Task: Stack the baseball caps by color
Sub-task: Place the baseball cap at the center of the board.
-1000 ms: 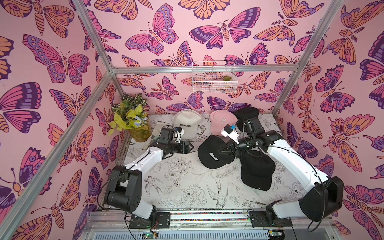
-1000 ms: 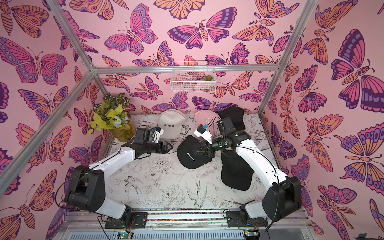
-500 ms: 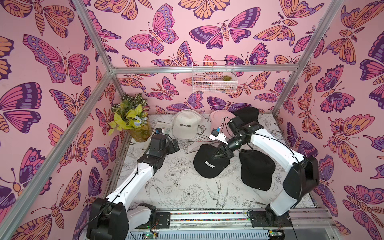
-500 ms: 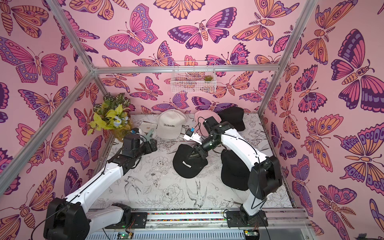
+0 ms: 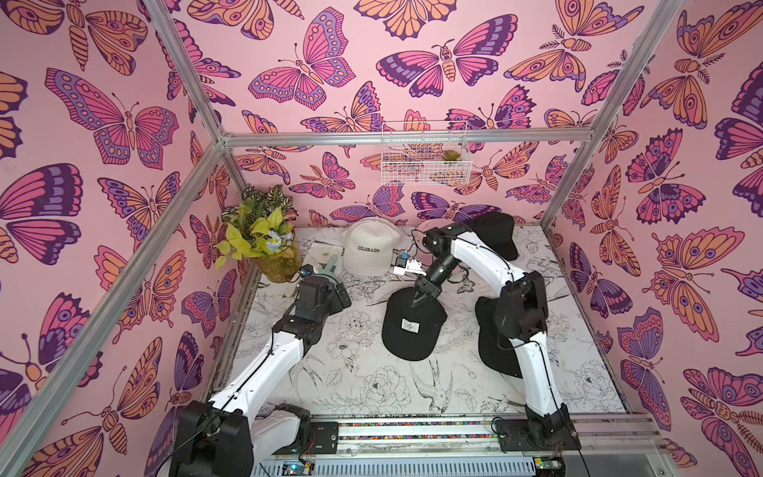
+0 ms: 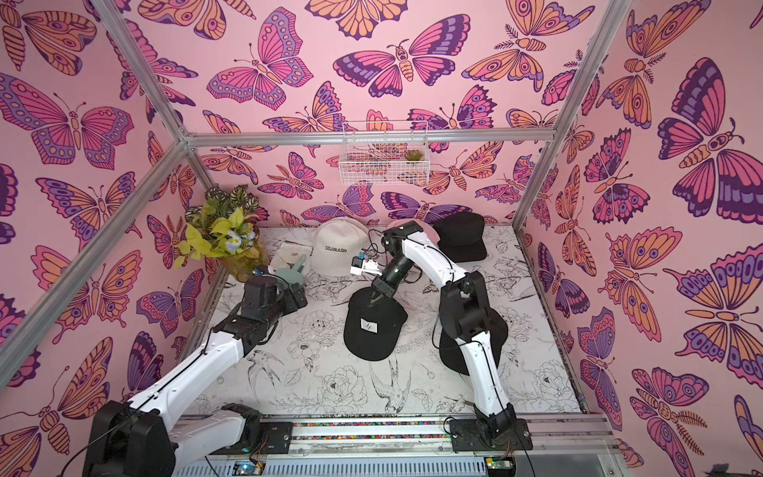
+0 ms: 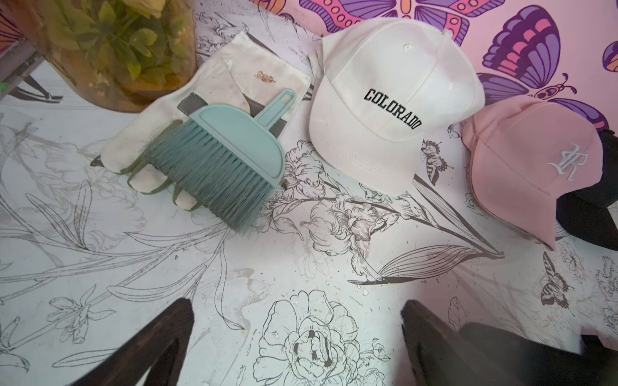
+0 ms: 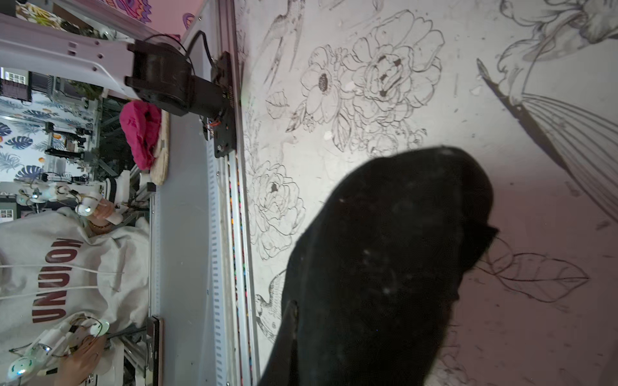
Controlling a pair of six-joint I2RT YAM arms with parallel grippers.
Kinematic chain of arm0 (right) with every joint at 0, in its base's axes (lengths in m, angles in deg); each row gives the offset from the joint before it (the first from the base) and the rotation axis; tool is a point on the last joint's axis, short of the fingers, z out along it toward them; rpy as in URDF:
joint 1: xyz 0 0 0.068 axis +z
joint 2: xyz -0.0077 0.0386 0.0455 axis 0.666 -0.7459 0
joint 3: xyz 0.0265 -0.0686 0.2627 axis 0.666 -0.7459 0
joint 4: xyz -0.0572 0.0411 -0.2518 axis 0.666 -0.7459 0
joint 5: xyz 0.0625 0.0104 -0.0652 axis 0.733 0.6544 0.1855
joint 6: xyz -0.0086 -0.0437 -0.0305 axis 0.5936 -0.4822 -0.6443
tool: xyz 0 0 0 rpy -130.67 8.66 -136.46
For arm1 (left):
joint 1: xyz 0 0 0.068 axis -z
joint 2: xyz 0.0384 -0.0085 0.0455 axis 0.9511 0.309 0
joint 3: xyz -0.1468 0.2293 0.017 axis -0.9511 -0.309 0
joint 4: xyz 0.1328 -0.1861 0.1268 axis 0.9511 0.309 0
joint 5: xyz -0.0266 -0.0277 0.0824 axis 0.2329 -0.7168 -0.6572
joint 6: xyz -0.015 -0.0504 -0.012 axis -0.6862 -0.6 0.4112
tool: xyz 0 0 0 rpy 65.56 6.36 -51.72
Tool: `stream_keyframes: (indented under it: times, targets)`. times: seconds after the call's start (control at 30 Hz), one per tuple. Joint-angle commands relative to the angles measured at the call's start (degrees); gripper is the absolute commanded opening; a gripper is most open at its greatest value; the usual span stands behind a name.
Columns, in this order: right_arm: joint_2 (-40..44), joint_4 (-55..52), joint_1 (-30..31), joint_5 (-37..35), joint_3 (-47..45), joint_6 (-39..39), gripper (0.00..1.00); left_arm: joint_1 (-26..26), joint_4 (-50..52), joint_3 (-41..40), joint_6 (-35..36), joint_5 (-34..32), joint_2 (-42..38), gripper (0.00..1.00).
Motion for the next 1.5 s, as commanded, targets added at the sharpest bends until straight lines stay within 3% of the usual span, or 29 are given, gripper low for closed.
stream_keyframes:
  times: [0.0, 0.1, 0.13, 0.27, 0.3, 0.33, 0.37, 0.43, 0.7, 0.93, 1.03, 1.27, 1.47]
  targets:
    - [-6.88, -7.93, -1.13, -3.04, 10.11, -1.28, 0.04, -0.53, 0.28, -1.9, -2.51, 1.33, -1.02, 1.0]
    - [-11.82, -10.19, -1.13, -2.29, 17.92, -1.32, 0.04, -0.59, 0.36, -2.39, -3.51, 2.75, -1.46, 1.0]
    - [-12.41, -9.82, -1.13, -2.23, 18.78, -1.34, 0.09, -0.59, 0.26, -2.48, -3.94, 3.49, -1.55, 1.0]
    - [-11.36, 2.13, -1.13, -5.5, 17.07, 10.7, 0.47, -0.56, 0.12, -2.66, -5.3, 7.86, -0.32, 1.0]
    - [-9.99, 6.88, -1.13, -5.56, 15.6, 14.74, 0.62, -0.54, 0.12, -2.64, -5.69, 9.56, 0.36, 1.0]
    - [-7.99, 12.3, -1.13, -5.98, 13.23, 19.81, 0.95, -0.55, 0.09, -2.65, -6.38, 11.16, 1.14, 1.0]
    - [-5.69, 18.68, -1.14, -7.68, 10.52, 24.91, 0.99, -0.55, -0.01, -2.66, -7.01, 12.7, 1.97, 1.0]
    - [-0.63, 30.57, -1.22, -14.14, 4.44, 34.28, 0.99, -0.53, -0.2, -2.57, -7.76, 15.91, 3.75, 1.0]
    - [22.58, 55.83, -2.88, -26.38, -28.94, 52.78, 0.99, -0.21, -1.65, -3.43, -9.32, 26.56, 7.15, 1.0]
    - [39.99, 73.74, -3.07, -31.72, -59.63, 69.18, 0.99, 1.43, -2.14, -3.36, -9.83, 30.84, 11.54, 1.0]
    - [44.84, 82.28, -3.06, -30.08, -70.12, 76.33, 0.99, 2.21, -2.32, -3.31, -10.39, 30.22, 12.51, 1.0]
    - [51.3, 97.45, -2.42, -27.41, -85.58, 95.97, 0.99, 4.34, -3.73, -0.82, -11.29, 34.98, 16.42, 1.0]
    - [52.66, 97.83, 0.28, -28.29, -89.0, 94.35, 0.99, 6.88, -3.91, 0.1, -12.31, 36.41, 19.35, 1.0]
